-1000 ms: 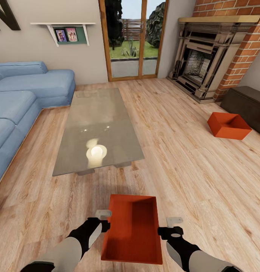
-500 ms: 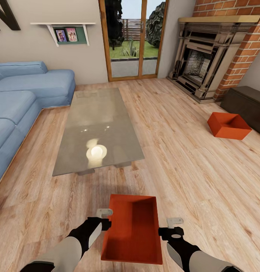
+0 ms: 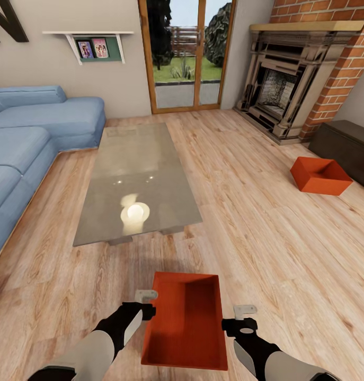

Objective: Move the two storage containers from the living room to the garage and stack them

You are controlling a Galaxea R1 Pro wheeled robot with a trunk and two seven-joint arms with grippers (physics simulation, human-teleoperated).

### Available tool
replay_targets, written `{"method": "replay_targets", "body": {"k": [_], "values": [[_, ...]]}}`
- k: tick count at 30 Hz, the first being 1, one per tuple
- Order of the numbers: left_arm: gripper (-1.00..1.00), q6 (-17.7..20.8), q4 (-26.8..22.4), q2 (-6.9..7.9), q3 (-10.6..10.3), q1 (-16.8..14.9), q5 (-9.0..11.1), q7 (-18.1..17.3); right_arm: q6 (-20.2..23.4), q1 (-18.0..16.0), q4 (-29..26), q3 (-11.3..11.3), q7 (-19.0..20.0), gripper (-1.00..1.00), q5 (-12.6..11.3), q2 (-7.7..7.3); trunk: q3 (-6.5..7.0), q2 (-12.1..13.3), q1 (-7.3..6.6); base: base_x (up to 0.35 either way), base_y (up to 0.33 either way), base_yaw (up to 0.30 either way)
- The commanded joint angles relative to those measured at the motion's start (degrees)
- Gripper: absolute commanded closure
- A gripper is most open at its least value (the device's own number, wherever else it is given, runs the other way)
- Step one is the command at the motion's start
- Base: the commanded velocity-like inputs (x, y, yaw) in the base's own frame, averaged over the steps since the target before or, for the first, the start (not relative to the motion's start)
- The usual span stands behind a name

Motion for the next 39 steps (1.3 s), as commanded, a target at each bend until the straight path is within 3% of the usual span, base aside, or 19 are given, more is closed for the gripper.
{"method": "replay_targets", "body": {"k": [1, 31, 35, 39], "values": [[-1.0, 0.34, -0.11, -0.01, -0.05, 0.0, 0.05, 0.18, -0.23, -0.04, 0.04, 0.45, -0.19, -1.0, -0.6, 0.01, -0.22, -0.44, 0.22, 0.0, 0.0, 0.0], [-1.0, 0.26, -0.03, -0.08, -0.12, 0.0, 0.0, 0.14, -0.17, -0.04, -0.03, 0.56, 0.09, -1.0, -0.48, 0.24, -5.61, -12.47, 6.81, 0.0, 0.0, 0.0], [-1.0, 0.25, -0.03, -0.08, -0.09, 0.0, 0.0, 0.14, 0.07, -0.04, -0.04, 0.74, 0.15, -1.0, 0.06, 2.59, -6.33, -14.07, 7.69, 0.0, 0.0, 0.0], [-1.0, 0.25, -0.03, -0.11, -0.08, 0.0, 0.0, 0.14, 0.16, -0.04, -0.04, 0.87, 0.16, -1.0, 0.17, 3.12, -7.04, -15.68, 8.57, 0.0, 0.0, 0.0]]}}
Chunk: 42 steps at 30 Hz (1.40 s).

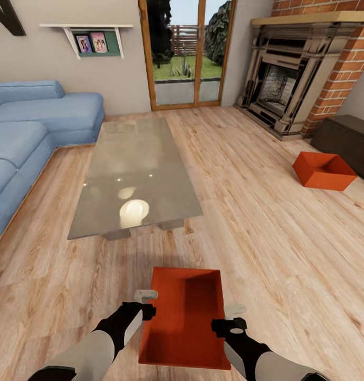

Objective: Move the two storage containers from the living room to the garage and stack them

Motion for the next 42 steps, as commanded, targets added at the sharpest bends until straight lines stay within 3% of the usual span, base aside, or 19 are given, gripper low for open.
{"method": "replay_targets", "body": {"k": [1, 18, 23, 42], "values": [[-1.0, 0.34, -0.13, -0.03, -0.05, 0.0, 0.02, 0.2, -0.21, -0.03, 0.03, 0.47, -0.21, -1.0, -0.61, 0.05, -0.22, -0.43, 0.22, 0.0, 0.0, 0.0], [-1.0, 0.28, -0.22, -0.16, 0.0, 0.0, 0.02, 0.2, -0.22, -0.03, 0.03, 0.49, -0.2, -1.0, -0.66, 0.14, -3.27, -7.25, 3.95, 0.0, 0.0, 0.0], [-1.0, 0.25, -0.28, -0.16, 0.04, 0.0, 0.02, 0.22, -0.22, -0.03, 0.03, 0.49, -0.2, -1.0, -0.66, 0.14, -3.27, -7.25, 3.95, 0.0, 0.0, 0.0], [-1.0, 0.27, -0.29, -0.31, 0.06, 0.0, 0.02, 0.2, -0.22, -0.03, 0.03, 0.49, -0.2, -1.0, -0.66, 0.07, -6.68, -14.87, 8.13, 0.0, 0.0, 0.0]]}}
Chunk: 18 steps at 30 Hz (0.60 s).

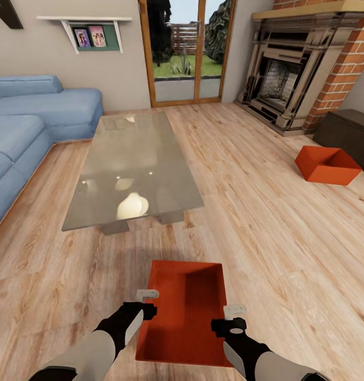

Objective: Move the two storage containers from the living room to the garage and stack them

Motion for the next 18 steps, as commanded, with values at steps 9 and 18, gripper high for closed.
{"method": "replay_targets", "body": {"k": [9, 18], "values": [[-1.0, 0.3, -0.11, -0.19, -0.05, 0.0, -0.06, 0.2, -0.26, -0.03, 0.03, 0.43, -0.19, -1.0, -0.6, -0.01, -1.48, -3.24, 1.76, 0.0, 0.0, 0.0], [-1.0, 0.26, -0.07, -0.07, -0.05, 0.0, -0.07, 0.2, -0.26, -0.03, 0.03, 0.46, -0.05, -1.0, -0.65, -0.03, -2.02, -4.44, 2.41, 0.0, 0.0, 0.0]]}}
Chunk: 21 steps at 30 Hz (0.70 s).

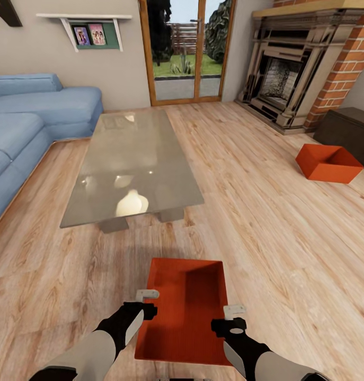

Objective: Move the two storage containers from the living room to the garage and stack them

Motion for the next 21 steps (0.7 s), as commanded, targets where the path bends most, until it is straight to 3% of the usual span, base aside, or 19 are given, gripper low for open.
{"method": "replay_targets", "body": {"k": [1, 17, 21], "values": [[-1.0, 0.31, -0.09, 0.01, -0.05, 0.0, 0.02, 0.19, -0.23, -0.03, 0.03, 0.43, -0.19, -1.0, -0.58, 0.02, -0.22, -0.43, 0.22, 0.0, 0.0, 0.0], [-1.0, 0.3, 0.87, -0.04, -0.14, 0.01, 0.03, 0.19, -0.23, -0.03, 0.03, 0.47, -0.09, -1.0, -0.63, -0.06, -3.09, -6.85, 3.73, 0.0, 0.0, 0.0], [-1.0, 0.3, 0.66, 0.01, -0.14, 0.0, 0.02, 0.19, -0.28, -0.03, 0.03, 0.43, -0.09, -1.0, -0.65, -0.06, -3.09, -6.85, 3.73, 0.0, 0.0, 0.0]]}}
